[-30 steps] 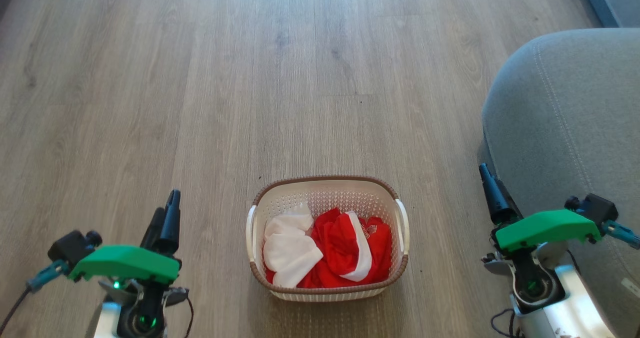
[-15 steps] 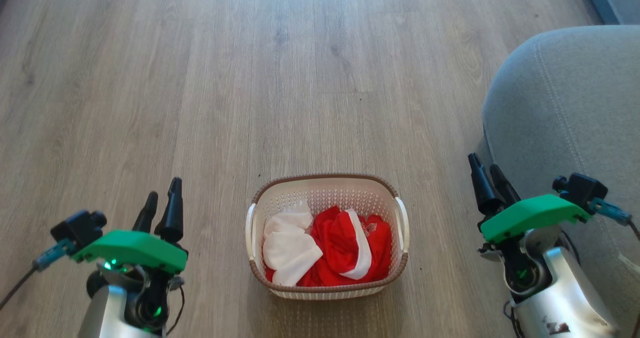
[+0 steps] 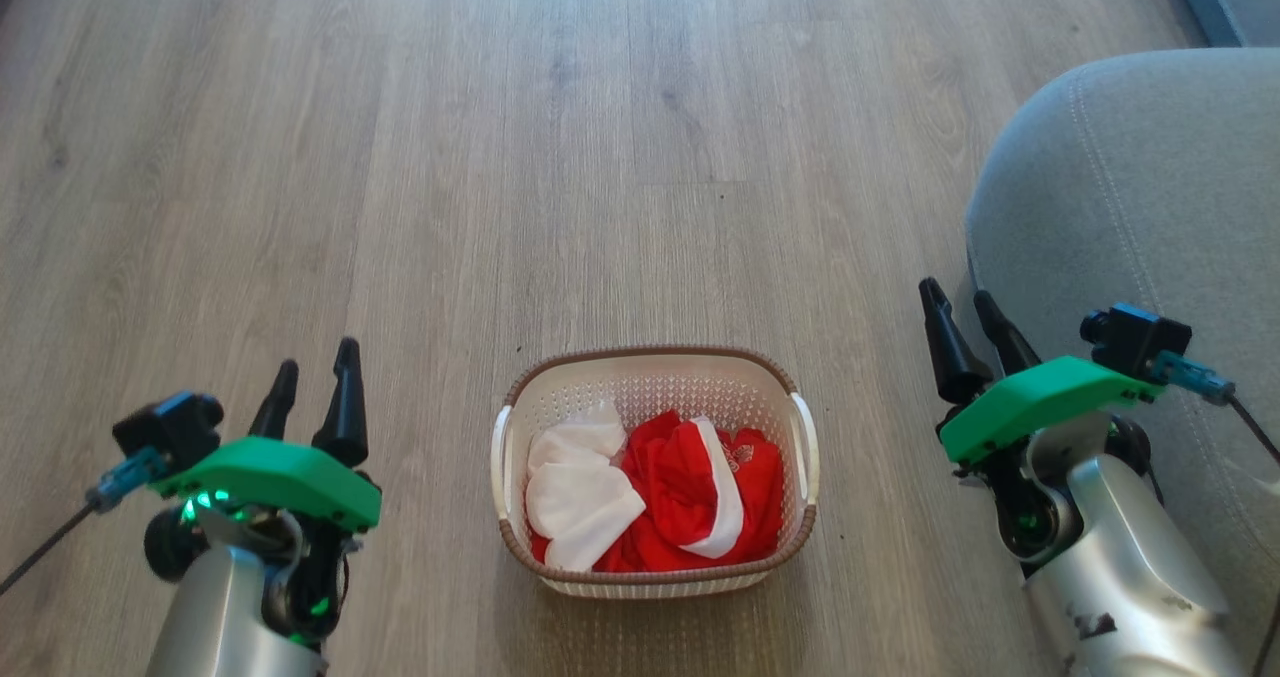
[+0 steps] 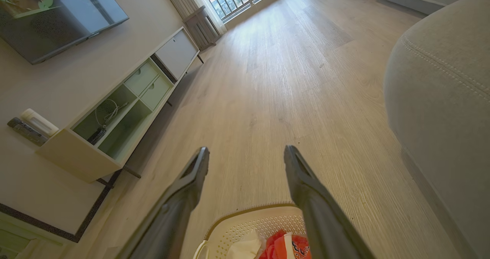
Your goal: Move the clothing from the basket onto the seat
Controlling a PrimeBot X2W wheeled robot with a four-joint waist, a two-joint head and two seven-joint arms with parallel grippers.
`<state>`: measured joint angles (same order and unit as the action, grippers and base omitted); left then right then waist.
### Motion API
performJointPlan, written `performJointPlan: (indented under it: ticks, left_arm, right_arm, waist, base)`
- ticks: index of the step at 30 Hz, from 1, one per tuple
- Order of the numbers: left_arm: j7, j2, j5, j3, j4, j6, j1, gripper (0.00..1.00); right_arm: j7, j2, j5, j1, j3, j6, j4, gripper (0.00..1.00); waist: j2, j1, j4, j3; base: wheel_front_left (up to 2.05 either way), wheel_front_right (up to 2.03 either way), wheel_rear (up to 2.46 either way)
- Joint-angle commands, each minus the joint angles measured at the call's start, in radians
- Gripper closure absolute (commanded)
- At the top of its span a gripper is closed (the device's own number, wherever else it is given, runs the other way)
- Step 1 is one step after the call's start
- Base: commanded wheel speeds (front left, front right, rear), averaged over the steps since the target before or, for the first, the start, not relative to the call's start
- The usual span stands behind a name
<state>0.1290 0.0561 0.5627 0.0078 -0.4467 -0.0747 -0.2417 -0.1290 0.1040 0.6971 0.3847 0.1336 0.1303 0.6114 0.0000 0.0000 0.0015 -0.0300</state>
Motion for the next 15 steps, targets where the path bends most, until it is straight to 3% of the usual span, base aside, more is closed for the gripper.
performJointPlan:
  ticks: [1,15]
  left_arm:
    - [0.017,0.016,-0.030,0.027,0.029,0.005,-0.071,0.00]
    - [0.057,0.013,-0.198,0.043,0.011,0.022,-0.092,0.00]
  right_arm:
    - [-0.015,0.014,-0.028,0.068,0.018,0.000,-0.024,0.00]
    - [-0.056,0.017,-0.210,0.105,0.018,0.000,0.017,0.00]
  waist:
    - [0.0000,0.0000,0.000,0.000]
    - [0.0000,0.0000,-0.003,0.001]
  base:
    - [0.00,0.00,0.00]
    - [0.00,0.00,0.00]
